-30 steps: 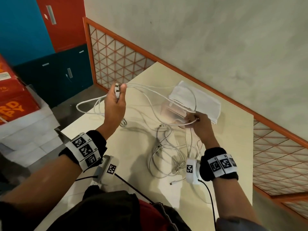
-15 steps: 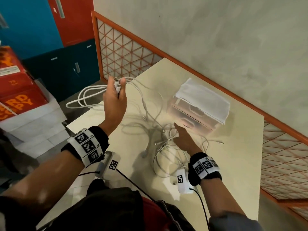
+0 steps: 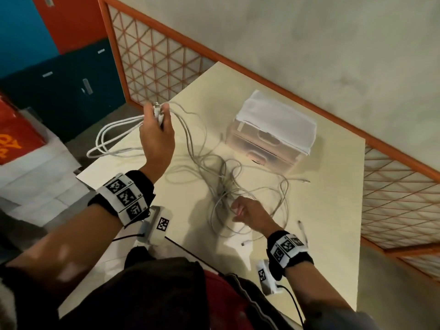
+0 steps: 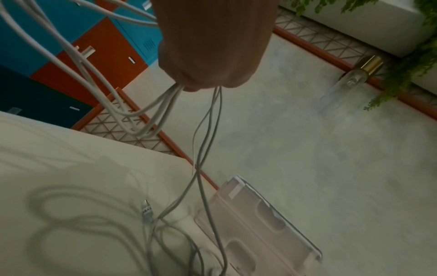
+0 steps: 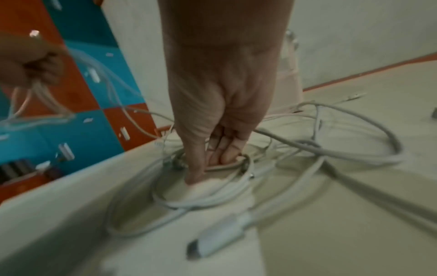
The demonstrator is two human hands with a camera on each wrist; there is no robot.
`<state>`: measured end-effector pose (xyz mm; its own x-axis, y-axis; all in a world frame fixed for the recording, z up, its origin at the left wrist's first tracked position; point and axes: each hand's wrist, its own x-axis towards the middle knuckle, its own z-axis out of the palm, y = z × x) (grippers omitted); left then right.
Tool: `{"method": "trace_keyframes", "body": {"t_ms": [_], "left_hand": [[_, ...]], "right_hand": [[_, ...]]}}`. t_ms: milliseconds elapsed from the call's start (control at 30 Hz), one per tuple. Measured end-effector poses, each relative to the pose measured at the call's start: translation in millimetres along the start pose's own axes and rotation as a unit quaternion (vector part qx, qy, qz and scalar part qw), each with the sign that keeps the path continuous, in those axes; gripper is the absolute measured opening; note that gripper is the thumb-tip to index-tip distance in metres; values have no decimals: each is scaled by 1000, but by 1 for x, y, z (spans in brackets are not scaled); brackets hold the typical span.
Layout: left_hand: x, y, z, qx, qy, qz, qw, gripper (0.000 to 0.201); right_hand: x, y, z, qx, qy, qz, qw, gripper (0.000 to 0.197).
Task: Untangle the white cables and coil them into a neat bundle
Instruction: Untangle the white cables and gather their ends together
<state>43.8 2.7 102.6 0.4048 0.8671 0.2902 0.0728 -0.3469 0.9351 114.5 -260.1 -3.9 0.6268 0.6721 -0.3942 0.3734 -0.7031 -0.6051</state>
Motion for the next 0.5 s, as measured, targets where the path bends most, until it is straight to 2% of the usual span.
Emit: {"method": "trace_keyframes", "body": {"t_ms": [100, 233, 300, 367, 433, 500], "left_hand": [[-7, -3, 3, 22, -21, 0, 1000, 22], [-13, -7, 3, 44, -39, 7, 998, 25], [-15, -12, 4, 52, -48, 4, 998, 27], [-17, -15, 5, 59, -68, -7, 996, 26], [-21, -17, 8, 48, -107, -26, 993, 23], [-26, -12, 11, 3, -162, -41, 986, 33]], "right_hand": [[0, 0, -9, -63, -26, -6, 998, 17], [0, -6, -55, -112, -78, 13, 991, 12], [-2, -13, -82, -67, -56, 24, 996, 30], [-12, -31, -107, 12, -8, 9, 1000, 39], [-22, -54, -125, 92, 19, -22, 995, 32], [-31, -79, -136, 150, 33, -72, 985, 19]]}}
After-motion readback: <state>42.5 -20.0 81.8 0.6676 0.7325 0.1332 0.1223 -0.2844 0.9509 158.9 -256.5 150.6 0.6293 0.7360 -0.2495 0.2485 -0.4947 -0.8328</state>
